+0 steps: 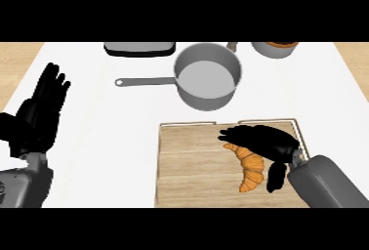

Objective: Pick the croissant from the tray and place it in the pot

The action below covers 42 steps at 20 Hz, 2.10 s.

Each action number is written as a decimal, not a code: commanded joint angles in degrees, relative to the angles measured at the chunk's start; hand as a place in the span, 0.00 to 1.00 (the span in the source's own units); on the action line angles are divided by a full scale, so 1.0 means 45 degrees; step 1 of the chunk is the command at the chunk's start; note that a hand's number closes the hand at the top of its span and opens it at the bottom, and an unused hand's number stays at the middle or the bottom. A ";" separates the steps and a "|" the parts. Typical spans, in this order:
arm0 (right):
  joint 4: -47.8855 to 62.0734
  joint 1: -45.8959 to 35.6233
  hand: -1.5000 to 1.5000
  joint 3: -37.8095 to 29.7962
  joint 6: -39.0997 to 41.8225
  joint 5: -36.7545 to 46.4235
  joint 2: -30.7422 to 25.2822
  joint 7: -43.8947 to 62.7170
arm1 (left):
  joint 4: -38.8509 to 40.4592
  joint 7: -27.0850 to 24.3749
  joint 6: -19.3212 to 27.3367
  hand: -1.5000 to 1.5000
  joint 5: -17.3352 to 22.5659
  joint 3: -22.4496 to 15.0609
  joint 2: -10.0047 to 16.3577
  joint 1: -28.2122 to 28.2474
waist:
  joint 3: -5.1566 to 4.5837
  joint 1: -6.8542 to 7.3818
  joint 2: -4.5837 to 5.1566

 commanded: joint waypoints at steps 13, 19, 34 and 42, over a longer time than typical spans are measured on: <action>0.1927 -0.0396 1.00 0.0014 -0.1325 0.2697 0.1125 -0.2984 | -0.0324 0.0231 -0.0257 0.50 -0.0737 -0.0037 -0.1039 0.0116 | 0.0000 0.0011 0.0000; 0.1705 -0.0658 1.00 0.0572 -0.1037 0.2758 0.5050 0.2656 | 0.0147 0.0210 -0.0573 0.50 -0.0588 0.0346 -0.0596 -0.0310 | -0.0021 0.0268 0.0004; -0.0382 -0.2501 1.00 0.2041 -0.6983 0.0473 0.5212 1.1019 | 0.0294 0.0119 -0.1025 0.50 -0.0562 -0.0291 -0.0853 -0.0791 | 0.0023 0.1542 -0.0037; -0.1070 -0.5468 1.00 0.2985 -1.1102 0.1957 0.5217 1.6117 | 0.0793 0.0077 -0.1040 0.50 -0.0634 -0.0437 -0.1032 -0.0855 | -0.0059 0.1480 -0.0063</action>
